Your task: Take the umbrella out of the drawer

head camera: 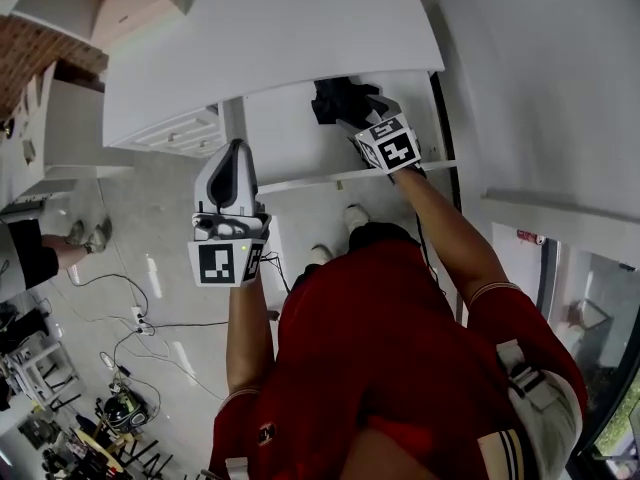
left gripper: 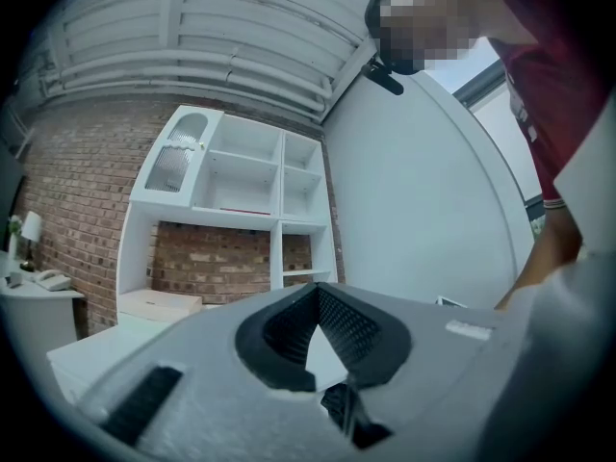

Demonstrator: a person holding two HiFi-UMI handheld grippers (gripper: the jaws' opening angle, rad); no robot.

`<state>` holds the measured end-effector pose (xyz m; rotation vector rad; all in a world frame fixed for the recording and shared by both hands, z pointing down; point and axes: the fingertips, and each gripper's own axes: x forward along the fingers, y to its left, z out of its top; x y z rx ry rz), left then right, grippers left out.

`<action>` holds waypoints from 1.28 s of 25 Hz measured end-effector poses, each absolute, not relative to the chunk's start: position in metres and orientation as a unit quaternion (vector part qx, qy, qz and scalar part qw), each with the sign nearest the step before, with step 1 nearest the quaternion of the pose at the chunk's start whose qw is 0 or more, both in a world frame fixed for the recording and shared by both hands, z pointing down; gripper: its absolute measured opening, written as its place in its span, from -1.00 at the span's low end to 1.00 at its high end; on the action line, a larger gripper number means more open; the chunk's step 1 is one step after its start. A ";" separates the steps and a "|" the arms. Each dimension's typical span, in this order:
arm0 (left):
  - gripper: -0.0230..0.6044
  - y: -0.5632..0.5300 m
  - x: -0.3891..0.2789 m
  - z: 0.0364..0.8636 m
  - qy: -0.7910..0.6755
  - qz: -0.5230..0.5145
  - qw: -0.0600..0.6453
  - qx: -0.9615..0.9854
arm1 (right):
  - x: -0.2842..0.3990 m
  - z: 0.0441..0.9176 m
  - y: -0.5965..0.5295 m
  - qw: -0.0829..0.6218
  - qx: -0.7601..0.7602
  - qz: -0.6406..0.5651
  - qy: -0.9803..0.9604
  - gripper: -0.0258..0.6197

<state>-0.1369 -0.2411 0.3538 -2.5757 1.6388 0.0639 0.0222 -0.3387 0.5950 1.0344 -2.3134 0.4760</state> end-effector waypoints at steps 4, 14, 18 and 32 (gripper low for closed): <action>-0.91 -0.251 -0.132 0.365 0.547 0.014 0.031 -0.836 | 0.021 0.636 -0.352 0.311 0.365 0.201 -0.854 0.15; -0.91 -0.267 -0.140 0.377 0.578 -0.019 0.017 -0.816 | 0.013 0.700 -0.369 0.378 0.331 0.244 -0.829 0.32; -0.91 -0.272 -0.145 0.379 0.588 -0.028 0.008 -0.808 | 0.017 0.715 -0.377 0.393 0.342 0.257 -0.814 0.34; -0.91 -0.271 -0.175 0.392 0.606 -0.041 -0.003 -0.794 | 0.012 0.751 -0.376 0.427 0.333 0.277 -0.794 0.32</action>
